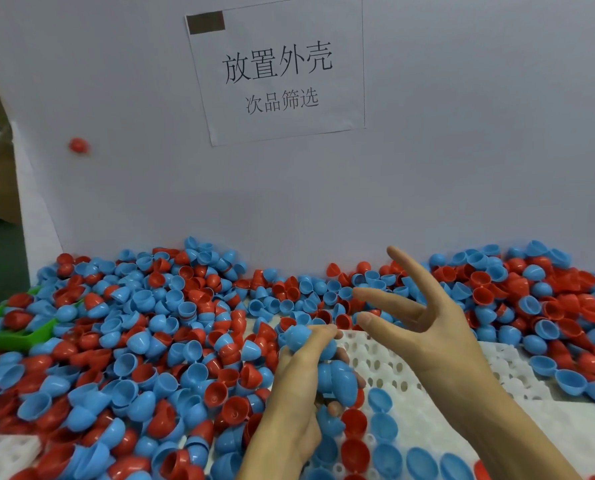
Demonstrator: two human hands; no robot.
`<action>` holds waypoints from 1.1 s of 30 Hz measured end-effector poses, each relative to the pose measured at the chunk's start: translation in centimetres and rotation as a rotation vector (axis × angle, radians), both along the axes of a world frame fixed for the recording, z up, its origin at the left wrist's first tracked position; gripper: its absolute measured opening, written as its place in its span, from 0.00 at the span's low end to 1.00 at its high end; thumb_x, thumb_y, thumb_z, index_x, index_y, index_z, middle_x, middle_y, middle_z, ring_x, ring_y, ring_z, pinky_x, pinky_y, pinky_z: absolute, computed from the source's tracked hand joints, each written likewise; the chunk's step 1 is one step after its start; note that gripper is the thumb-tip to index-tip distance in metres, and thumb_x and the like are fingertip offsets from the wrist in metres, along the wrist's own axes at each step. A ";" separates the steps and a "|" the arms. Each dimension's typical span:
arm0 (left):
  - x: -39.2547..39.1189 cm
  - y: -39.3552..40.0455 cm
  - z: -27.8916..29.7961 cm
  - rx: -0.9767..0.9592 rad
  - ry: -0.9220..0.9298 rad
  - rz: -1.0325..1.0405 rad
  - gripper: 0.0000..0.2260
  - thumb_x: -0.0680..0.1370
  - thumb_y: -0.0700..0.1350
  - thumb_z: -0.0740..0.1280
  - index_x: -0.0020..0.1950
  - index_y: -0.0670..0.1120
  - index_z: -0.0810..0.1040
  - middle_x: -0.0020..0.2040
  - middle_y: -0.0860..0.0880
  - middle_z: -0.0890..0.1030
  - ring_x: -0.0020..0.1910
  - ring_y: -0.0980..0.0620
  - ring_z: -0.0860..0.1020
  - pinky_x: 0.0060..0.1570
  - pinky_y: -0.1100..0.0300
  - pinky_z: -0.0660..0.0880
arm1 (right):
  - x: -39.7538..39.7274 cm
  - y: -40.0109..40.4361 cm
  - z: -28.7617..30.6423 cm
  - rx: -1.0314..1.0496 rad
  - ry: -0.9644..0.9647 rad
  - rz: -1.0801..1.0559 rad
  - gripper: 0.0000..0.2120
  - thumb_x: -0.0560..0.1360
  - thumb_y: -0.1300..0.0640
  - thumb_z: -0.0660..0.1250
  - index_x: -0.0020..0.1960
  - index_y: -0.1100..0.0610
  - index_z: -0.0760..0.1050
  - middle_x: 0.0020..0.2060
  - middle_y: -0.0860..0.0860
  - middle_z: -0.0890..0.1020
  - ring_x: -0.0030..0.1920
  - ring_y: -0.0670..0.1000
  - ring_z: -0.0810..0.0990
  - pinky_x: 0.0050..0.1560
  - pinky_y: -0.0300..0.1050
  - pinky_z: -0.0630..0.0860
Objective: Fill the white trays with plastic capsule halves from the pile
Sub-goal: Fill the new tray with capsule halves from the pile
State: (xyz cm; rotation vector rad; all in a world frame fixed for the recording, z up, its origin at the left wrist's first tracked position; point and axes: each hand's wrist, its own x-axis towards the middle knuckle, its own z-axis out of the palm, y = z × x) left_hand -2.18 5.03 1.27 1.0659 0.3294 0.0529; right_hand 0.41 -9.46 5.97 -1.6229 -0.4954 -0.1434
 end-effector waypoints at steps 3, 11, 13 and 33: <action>-0.1 -0.1 0.1 0.014 -0.013 -0.014 0.18 0.74 0.50 0.73 0.59 0.42 0.76 0.37 0.45 0.79 0.30 0.46 0.79 0.20 0.65 0.65 | 0.1 -0.1 -0.3 -0.004 0.033 -0.030 0.31 0.69 0.51 0.76 0.67 0.34 0.69 0.49 0.39 0.86 0.55 0.39 0.82 0.62 0.48 0.72; -0.3 -0.3 0.2 0.082 -0.003 -0.096 0.35 0.66 0.65 0.78 0.64 0.45 0.78 0.50 0.41 0.80 0.41 0.46 0.79 0.22 0.63 0.71 | 0.8 0.1 -1.3 -0.233 0.028 -0.021 0.14 0.76 0.59 0.71 0.53 0.40 0.81 0.44 0.39 0.86 0.47 0.37 0.83 0.49 0.35 0.80; -0.5 -0.4 0.3 0.081 -0.038 -0.181 0.30 0.69 0.67 0.73 0.61 0.48 0.82 0.48 0.39 0.81 0.33 0.49 0.80 0.22 0.63 0.73 | 0.8 0.1 -1.5 -0.333 0.007 0.061 0.14 0.75 0.58 0.71 0.52 0.39 0.82 0.47 0.39 0.85 0.49 0.38 0.82 0.48 0.33 0.79; -1.0 -0.6 0.9 0.078 -0.175 -0.205 0.11 0.65 0.56 0.78 0.44 0.55 0.85 0.42 0.45 0.84 0.29 0.47 0.80 0.17 0.65 0.68 | 1.4 -0.2 -2.1 -0.063 0.206 0.097 0.12 0.82 0.57 0.61 0.58 0.46 0.80 0.50 0.42 0.86 0.51 0.42 0.84 0.48 0.41 0.77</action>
